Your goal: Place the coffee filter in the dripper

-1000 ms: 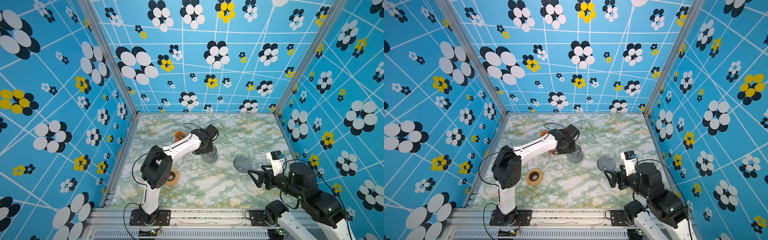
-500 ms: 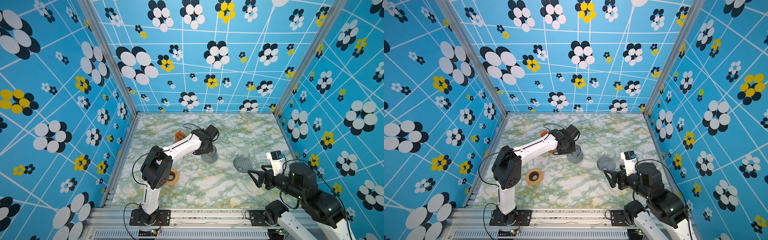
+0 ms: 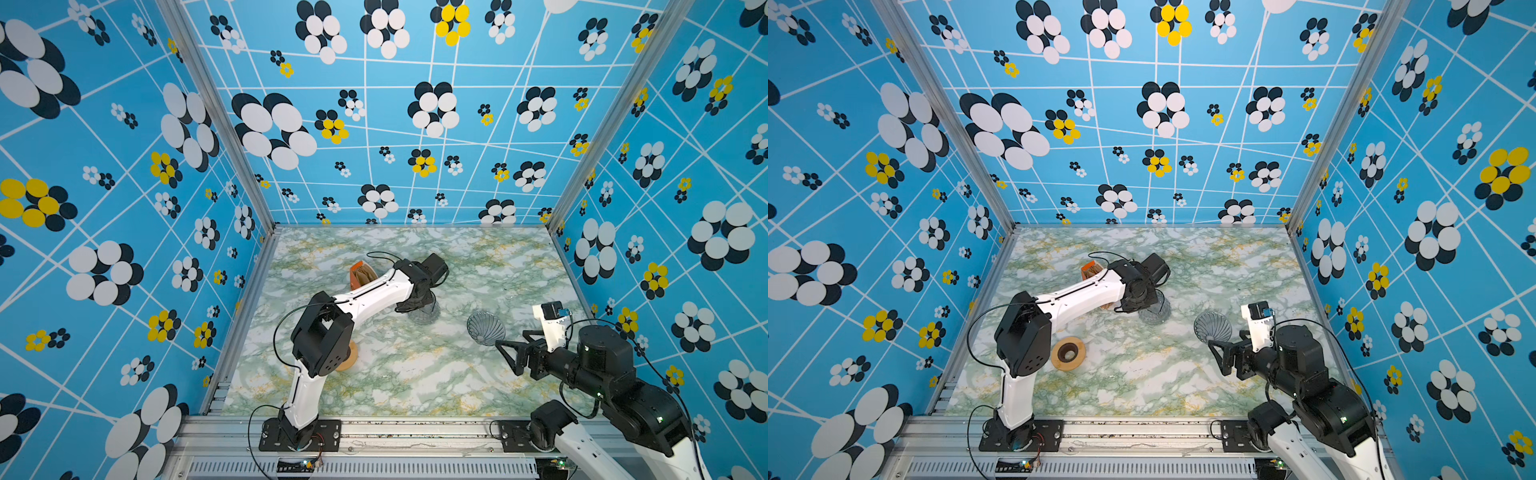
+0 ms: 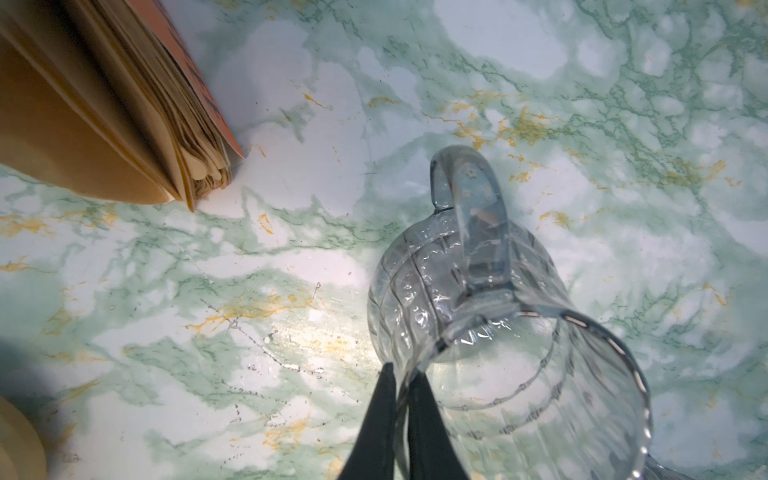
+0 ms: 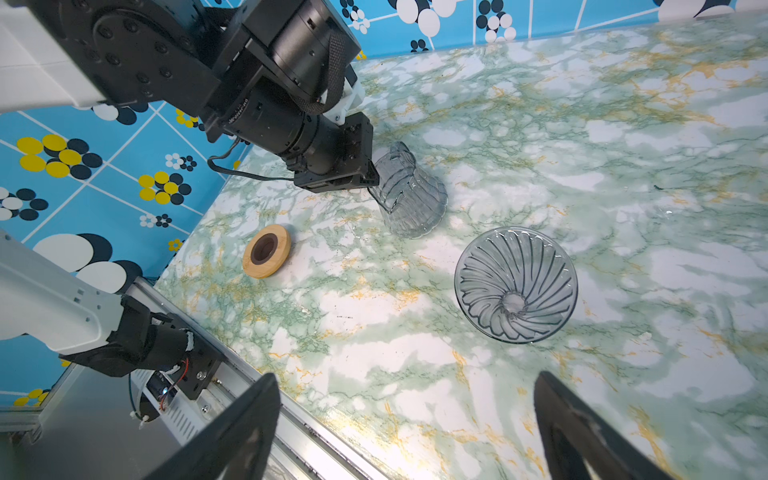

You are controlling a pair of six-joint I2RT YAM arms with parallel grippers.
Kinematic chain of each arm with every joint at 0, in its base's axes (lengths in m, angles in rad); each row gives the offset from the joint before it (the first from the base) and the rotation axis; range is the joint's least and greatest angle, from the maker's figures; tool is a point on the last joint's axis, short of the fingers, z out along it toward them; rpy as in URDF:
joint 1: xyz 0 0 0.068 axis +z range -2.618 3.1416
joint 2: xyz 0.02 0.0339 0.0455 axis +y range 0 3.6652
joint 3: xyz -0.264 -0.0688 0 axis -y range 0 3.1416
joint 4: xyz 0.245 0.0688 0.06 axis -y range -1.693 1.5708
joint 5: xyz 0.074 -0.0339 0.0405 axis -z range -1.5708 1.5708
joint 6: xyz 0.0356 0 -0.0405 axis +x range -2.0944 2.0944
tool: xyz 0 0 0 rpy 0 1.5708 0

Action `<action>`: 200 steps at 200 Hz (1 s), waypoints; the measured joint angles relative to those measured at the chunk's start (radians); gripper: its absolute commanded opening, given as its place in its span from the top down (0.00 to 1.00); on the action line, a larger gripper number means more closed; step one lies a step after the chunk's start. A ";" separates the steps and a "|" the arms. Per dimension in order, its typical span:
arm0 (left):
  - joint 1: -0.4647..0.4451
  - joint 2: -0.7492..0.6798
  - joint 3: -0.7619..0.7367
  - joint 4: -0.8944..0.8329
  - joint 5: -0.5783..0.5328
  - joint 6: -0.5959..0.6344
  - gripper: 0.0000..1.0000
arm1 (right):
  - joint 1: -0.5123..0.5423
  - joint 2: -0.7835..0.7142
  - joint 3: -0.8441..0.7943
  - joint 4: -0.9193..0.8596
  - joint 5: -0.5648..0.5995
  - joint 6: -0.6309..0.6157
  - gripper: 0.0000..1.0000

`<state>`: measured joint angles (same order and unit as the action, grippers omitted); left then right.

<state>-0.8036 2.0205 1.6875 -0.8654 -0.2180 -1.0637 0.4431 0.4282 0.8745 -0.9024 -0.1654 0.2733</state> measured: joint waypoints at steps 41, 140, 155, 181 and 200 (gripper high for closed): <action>-0.002 0.001 0.003 -0.004 0.000 -0.026 0.90 | 0.000 0.000 -0.001 0.000 0.000 0.000 0.04; -0.002 0.001 0.005 -0.004 -0.015 -0.025 0.89 | 0.000 0.000 -0.001 0.000 0.000 0.000 0.04; -0.002 0.001 0.005 -0.004 -0.016 -0.025 0.88 | 0.000 0.000 -0.001 0.000 0.002 0.000 0.04; -0.002 0.001 0.005 -0.004 -0.019 -0.025 0.86 | 0.000 0.000 -0.005 -0.001 0.004 0.003 0.04; -0.002 0.001 0.005 -0.003 -0.020 -0.025 0.83 | 0.000 0.000 -0.006 0.000 0.007 0.003 0.04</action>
<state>-0.8055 2.0216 1.6920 -0.8688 -0.2382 -1.0889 0.4431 0.4282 0.8680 -0.9024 -0.1585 0.2764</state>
